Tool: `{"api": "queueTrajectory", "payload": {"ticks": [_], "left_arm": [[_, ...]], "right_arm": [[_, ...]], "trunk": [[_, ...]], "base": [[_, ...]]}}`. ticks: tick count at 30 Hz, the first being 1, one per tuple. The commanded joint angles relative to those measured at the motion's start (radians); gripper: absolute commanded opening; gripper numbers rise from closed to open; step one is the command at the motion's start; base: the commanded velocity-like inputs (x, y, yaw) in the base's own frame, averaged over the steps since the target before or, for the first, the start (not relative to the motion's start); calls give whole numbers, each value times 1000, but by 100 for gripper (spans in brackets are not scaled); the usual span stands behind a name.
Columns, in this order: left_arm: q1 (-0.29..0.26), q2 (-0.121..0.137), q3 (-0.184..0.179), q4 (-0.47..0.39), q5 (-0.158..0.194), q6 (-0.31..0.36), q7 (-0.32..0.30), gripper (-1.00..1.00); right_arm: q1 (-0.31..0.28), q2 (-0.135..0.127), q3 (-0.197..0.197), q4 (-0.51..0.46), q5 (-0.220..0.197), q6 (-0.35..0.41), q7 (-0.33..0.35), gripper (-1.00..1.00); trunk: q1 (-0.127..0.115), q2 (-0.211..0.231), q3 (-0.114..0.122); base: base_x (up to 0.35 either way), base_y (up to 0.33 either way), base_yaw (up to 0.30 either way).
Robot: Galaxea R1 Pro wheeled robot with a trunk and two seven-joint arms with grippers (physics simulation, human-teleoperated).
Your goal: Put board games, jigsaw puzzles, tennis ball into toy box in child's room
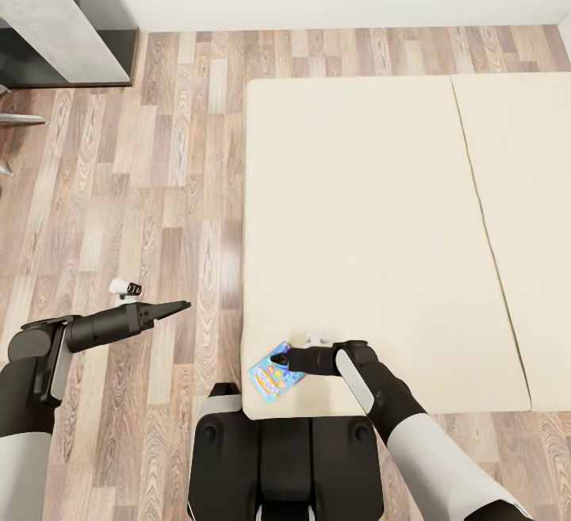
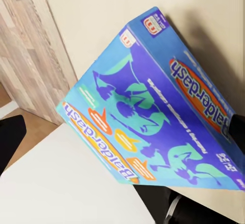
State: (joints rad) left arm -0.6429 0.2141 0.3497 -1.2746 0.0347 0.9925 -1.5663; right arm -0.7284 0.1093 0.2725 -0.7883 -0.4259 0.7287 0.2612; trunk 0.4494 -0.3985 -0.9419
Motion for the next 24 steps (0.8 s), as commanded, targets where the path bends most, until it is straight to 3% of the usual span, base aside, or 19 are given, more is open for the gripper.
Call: {"api": "queueTrajectory", "payload": {"ticks": [1,24], "left_arm": [[0,0,0,0,-1,11,-4,100],[0,2,6,3,-1,10,-4,100]], "right_arm": [[0,0,0,-1,2,4,3,100],[0,1,-3,153,6,-11,0,100]], "trunk": [[1,-2,-1],[1,-2,-1]], "base": [[0,0,0],[0,0,0]]}}
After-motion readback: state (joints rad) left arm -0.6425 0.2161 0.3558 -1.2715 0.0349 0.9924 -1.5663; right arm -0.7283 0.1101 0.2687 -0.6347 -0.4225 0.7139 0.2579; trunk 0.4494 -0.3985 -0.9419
